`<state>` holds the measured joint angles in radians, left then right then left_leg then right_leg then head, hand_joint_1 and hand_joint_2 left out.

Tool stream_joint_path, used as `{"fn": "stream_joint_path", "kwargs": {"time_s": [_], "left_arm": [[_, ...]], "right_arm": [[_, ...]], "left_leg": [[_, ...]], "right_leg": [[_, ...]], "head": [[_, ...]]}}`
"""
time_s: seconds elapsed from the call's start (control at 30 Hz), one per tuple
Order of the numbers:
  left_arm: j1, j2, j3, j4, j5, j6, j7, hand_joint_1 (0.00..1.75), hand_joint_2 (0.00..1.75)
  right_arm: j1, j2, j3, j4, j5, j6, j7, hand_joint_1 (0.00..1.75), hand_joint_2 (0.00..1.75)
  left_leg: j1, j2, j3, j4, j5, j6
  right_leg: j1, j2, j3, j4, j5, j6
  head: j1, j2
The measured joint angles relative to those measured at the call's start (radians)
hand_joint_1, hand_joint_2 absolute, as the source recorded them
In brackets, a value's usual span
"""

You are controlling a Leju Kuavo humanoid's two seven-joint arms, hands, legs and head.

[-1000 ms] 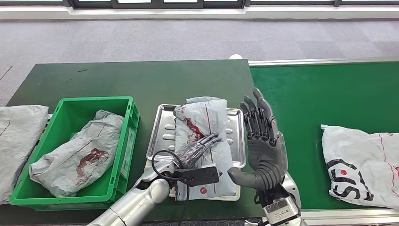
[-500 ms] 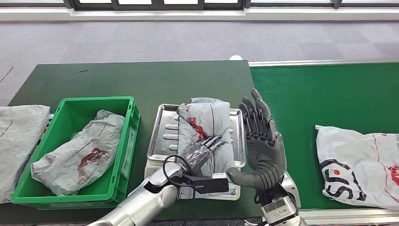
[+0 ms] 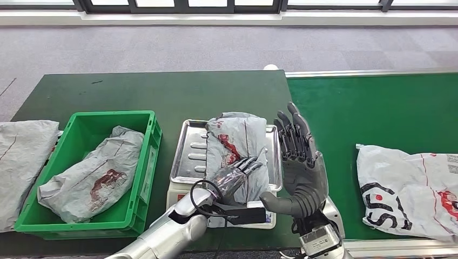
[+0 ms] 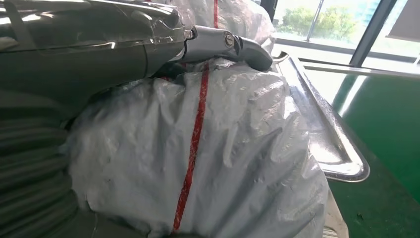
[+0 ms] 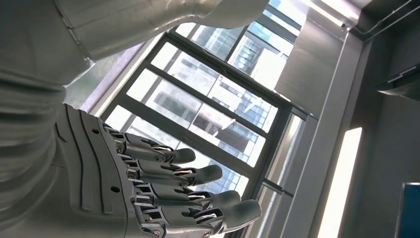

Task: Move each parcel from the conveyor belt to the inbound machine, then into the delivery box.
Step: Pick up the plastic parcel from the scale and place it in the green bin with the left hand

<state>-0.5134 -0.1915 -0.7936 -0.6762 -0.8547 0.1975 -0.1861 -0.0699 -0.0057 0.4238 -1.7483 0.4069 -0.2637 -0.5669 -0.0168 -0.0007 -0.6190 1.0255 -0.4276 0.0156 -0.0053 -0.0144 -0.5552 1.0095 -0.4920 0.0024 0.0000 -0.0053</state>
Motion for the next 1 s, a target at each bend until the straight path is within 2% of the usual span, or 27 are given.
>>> {"fn": "stream_joint_path", "kwargs": {"time_s": [0.23,0.43,1.0], "left_arm": [[0.029,0.007,0.05,-0.054,-0.012,0.053,-0.001,1.75,1.75],[0.054,0.017,0.081,-0.102,-0.002,0.053,-0.011,1.75,1.75],[0.061,0.03,0.121,-0.137,0.031,0.047,-0.029,1.75,1.75]], "right_arm": [[-0.002,0.0,0.005,0.005,-0.009,-0.01,0.001,0.0,1.75],[-0.004,0.0,0.009,0.008,-0.011,-0.011,0.002,0.0,1.75],[-0.005,0.0,0.016,0.023,-0.008,-0.029,0.0,0.0,1.75]], "left_leg": [[0.0,0.001,-0.001,0.0,0.002,0.0],[0.0,0.001,-0.001,0.0,0.003,0.0],[0.0,0.001,-0.003,0.0,0.002,0.0]], "right_leg": [[0.0,0.001,-0.001,0.0,0.003,0.0],[0.0,0.001,-0.002,0.0,0.003,0.0],[0.0,0.001,-0.004,0.0,0.002,-0.001]], "head": [[0.0,0.0],[0.0,0.0],[0.0,0.0]]}}
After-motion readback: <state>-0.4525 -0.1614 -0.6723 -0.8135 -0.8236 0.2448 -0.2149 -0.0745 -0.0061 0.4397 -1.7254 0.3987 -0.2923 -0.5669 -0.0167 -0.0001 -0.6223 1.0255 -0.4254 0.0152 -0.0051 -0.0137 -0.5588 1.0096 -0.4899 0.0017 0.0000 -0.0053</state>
